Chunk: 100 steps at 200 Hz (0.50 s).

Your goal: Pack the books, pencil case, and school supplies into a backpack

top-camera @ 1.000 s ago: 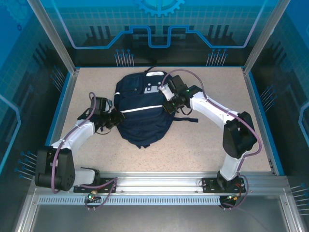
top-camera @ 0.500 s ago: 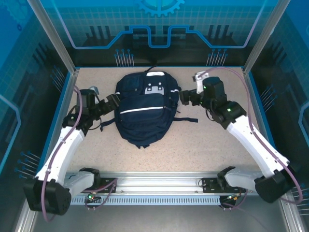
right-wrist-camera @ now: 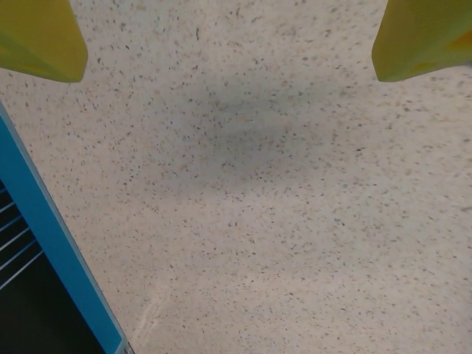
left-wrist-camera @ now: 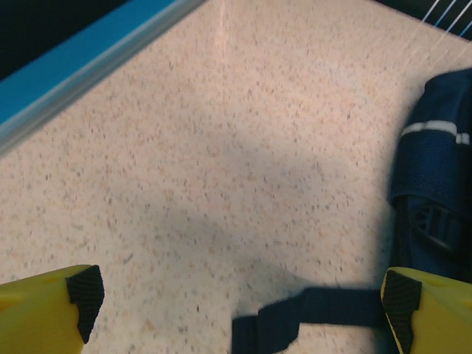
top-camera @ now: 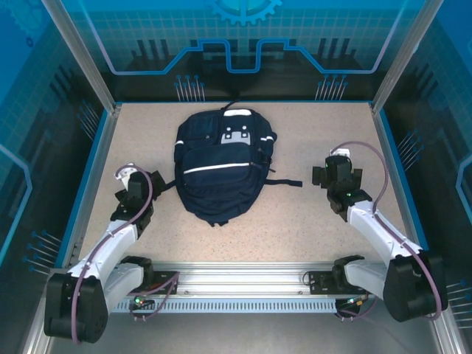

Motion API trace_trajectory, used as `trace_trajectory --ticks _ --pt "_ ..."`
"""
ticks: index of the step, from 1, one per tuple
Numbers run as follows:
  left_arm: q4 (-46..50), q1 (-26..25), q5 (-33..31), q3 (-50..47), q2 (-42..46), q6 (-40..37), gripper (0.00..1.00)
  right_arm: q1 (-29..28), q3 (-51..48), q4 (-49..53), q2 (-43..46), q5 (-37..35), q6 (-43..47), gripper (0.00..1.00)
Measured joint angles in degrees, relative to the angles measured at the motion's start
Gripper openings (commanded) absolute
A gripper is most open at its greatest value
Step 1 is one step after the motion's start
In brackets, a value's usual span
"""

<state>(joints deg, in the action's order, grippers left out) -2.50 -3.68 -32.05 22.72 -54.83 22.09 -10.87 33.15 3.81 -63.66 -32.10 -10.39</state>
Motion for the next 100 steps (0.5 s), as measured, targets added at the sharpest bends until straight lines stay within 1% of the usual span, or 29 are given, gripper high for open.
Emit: trace_trajectory --ticks 35,62,78,100 --pt "-15.93 0.11 0.96 -4.72 -4.44 -6.6 0.99 0.2 -5.57 -12.66 -4.61 1.29 3.19 1.0" --pt "-27.87 0.15 4.44 -7.17 -11.39 -11.87 0.99 0.85 -8.57 -22.51 -8.15 4.74 5.25 1.0" --pt "-33.0 0.15 7.21 -7.41 -15.26 -14.34 0.99 0.98 -9.07 -26.45 -9.9 6.88 6.54 1.0" --pt "-40.0 0.15 11.45 -7.52 -18.49 -16.72 0.99 1.18 -10.32 -32.54 -10.56 9.7 8.15 1.0"
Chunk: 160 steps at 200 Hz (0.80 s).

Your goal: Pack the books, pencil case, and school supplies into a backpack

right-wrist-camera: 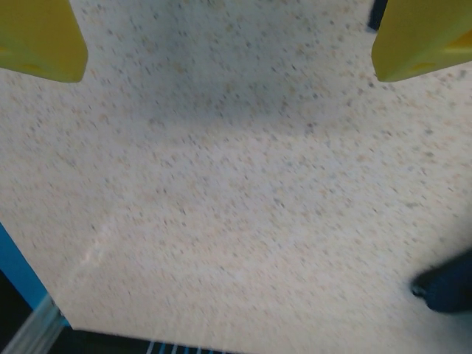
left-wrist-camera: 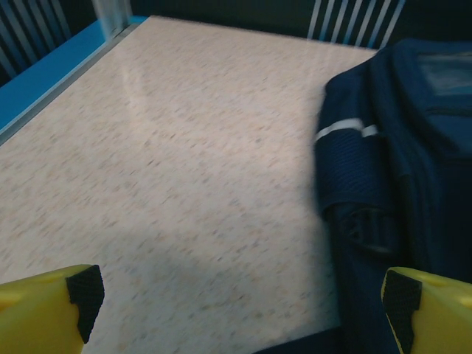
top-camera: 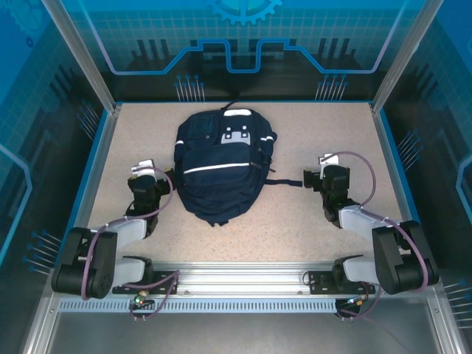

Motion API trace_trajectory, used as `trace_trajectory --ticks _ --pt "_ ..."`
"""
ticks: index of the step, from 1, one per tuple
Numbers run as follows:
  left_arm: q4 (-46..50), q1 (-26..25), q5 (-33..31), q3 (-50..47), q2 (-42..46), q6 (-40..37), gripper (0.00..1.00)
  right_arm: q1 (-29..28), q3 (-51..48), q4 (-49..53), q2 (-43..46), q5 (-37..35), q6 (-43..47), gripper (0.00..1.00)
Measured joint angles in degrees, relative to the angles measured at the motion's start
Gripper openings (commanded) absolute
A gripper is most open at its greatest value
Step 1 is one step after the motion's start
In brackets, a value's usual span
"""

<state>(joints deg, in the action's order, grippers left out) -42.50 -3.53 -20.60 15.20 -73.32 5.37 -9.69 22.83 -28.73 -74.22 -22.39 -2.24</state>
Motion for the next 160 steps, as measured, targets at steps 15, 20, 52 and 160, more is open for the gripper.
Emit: trace_trajectory --ticks 15,20,52,160 --pt "-4.13 0.0 2.43 0.0 -2.12 -1.38 0.99 0.26 -0.7 -3.5 -0.46 1.73 0.87 1.0" --pt "-5.31 0.0 2.95 0.02 -2.89 -1.75 0.99 0.39 -0.9 -4.74 -0.85 2.36 1.2 1.0" --pt "-12.92 0.0 4.44 0.04 -10.19 -3.34 0.99 1.36 -1.2 -12.2 -6.25 4.87 1.86 1.0" --pt "-12.83 0.37 5.03 4.66 -15.78 -4.31 0.99 2.75 -0.74 -15.91 -11.69 5.33 0.79 1.0"
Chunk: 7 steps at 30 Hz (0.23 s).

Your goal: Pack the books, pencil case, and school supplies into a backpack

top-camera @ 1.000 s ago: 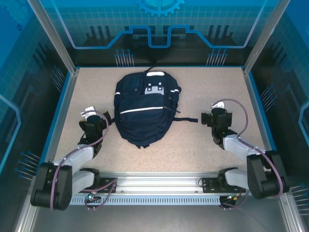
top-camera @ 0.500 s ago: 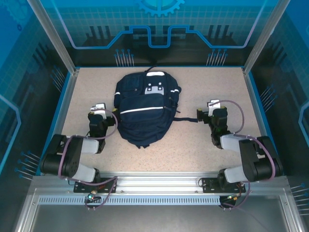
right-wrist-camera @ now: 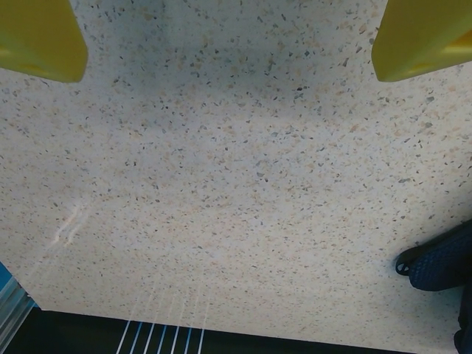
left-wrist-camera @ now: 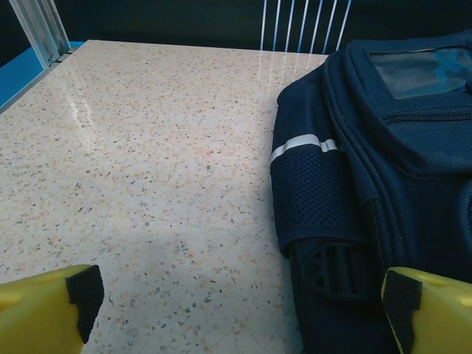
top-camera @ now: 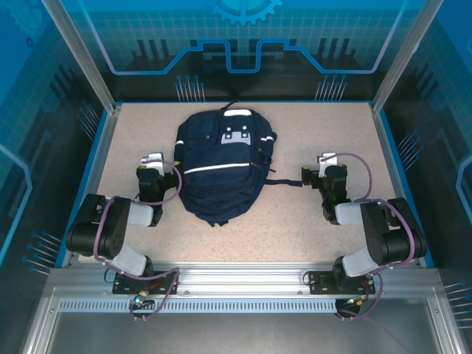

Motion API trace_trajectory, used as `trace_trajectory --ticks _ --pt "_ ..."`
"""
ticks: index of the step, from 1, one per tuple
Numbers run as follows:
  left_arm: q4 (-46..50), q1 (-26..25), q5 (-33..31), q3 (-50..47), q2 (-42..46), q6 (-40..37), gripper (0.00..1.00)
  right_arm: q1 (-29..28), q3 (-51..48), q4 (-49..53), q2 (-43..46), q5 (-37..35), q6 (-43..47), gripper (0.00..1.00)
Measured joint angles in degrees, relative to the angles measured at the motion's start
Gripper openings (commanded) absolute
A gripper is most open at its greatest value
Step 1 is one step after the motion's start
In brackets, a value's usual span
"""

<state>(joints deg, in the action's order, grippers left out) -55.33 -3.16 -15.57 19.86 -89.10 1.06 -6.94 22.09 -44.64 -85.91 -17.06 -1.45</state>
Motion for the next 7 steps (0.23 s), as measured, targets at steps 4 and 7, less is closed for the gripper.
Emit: trace_trajectory --ticks 4,7 --pt "0.5 0.15 0.33 0.2 0.0 0.02 0.99 0.04 0.02 0.0 0.0 0.0 0.0 1.0" --pt "1.07 0.61 1.2 0.42 0.0 0.02 0.99 0.11 0.02 0.0 0.0 0.0 0.0 1.0"
